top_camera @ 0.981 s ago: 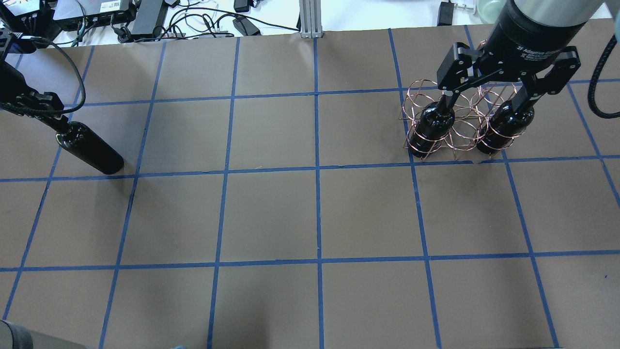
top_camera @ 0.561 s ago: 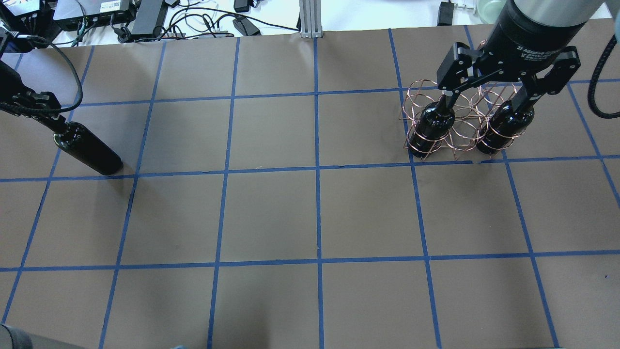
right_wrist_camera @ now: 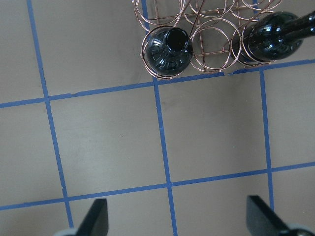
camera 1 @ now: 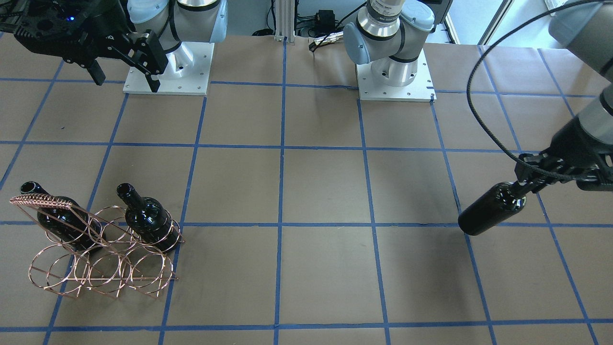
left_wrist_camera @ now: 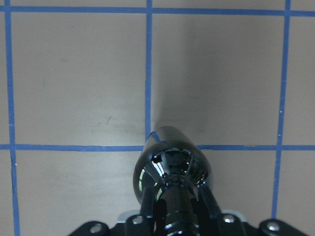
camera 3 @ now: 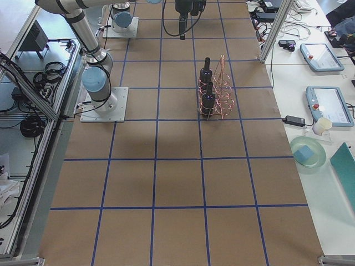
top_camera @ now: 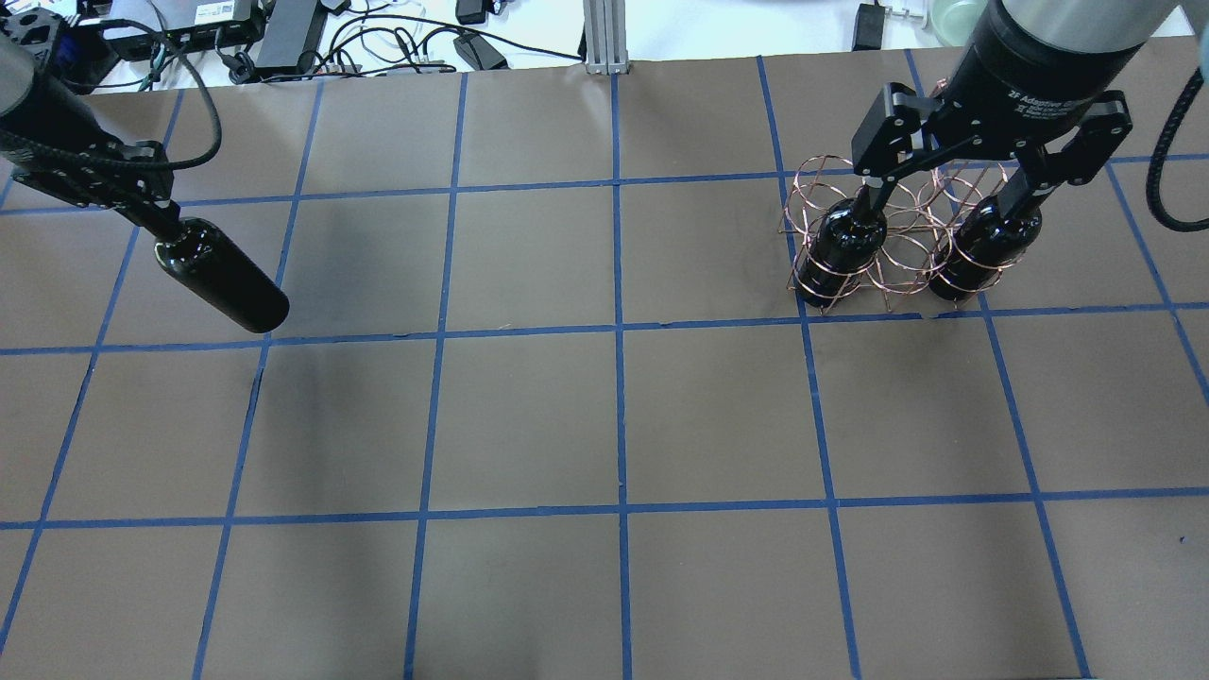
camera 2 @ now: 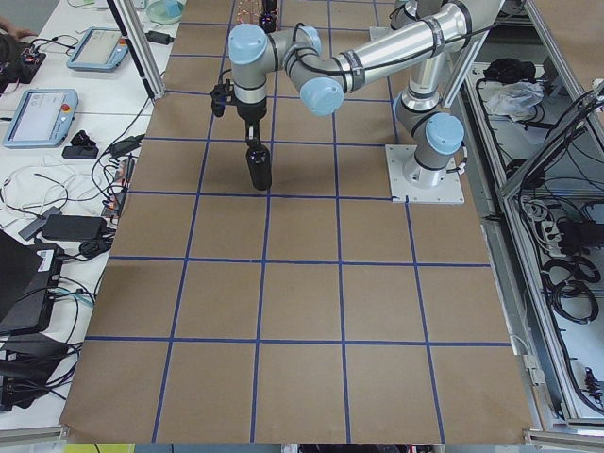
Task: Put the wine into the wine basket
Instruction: 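Lift the bottle by its neck and swing it upright toward the table center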
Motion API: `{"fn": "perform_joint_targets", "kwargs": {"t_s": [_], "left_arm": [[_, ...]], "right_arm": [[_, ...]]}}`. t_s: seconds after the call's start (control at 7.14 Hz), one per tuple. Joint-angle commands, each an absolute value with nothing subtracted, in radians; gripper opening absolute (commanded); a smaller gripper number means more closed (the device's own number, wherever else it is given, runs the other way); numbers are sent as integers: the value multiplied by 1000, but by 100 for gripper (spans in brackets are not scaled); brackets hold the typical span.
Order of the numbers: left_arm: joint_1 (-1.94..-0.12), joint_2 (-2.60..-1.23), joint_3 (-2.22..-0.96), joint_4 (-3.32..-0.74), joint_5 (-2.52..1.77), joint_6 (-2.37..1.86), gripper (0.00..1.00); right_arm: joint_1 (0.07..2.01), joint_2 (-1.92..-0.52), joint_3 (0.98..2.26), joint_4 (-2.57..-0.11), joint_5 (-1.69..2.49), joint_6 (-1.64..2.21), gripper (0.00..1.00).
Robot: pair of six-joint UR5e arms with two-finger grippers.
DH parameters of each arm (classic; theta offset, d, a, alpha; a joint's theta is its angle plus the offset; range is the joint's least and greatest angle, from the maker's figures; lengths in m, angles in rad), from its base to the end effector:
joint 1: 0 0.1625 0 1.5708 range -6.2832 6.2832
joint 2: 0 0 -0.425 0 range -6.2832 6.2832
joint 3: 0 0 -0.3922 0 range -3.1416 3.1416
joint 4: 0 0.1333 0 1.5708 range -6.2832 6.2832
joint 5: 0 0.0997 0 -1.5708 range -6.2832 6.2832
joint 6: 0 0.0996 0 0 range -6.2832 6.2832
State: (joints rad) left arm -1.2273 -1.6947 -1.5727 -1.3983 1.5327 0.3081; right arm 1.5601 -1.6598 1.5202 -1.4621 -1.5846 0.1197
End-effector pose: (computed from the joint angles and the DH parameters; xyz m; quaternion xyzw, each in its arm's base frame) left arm 0.0548 -0.5601 0.4403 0.0172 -0.9994 0.0282 0.0106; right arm 0.1271 -0.4547 0.5439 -0.0653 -0.9977 0.0158 0.0061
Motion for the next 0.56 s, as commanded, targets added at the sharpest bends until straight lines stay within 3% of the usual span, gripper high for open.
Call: {"fn": "perform_joint_targets", "kwargs": {"t_s": [0.0,0.42], "left_arm": [[-1424,-1646,-1583,-1428,1543,49,0],[-1645,-1626,-1588,-1417,1551,-257,0]], "right_arm": [[1560,-1660,1520,-1462,-1585,120,100],[1560,-1660,1520,-1462,-1585,118,100]]}}
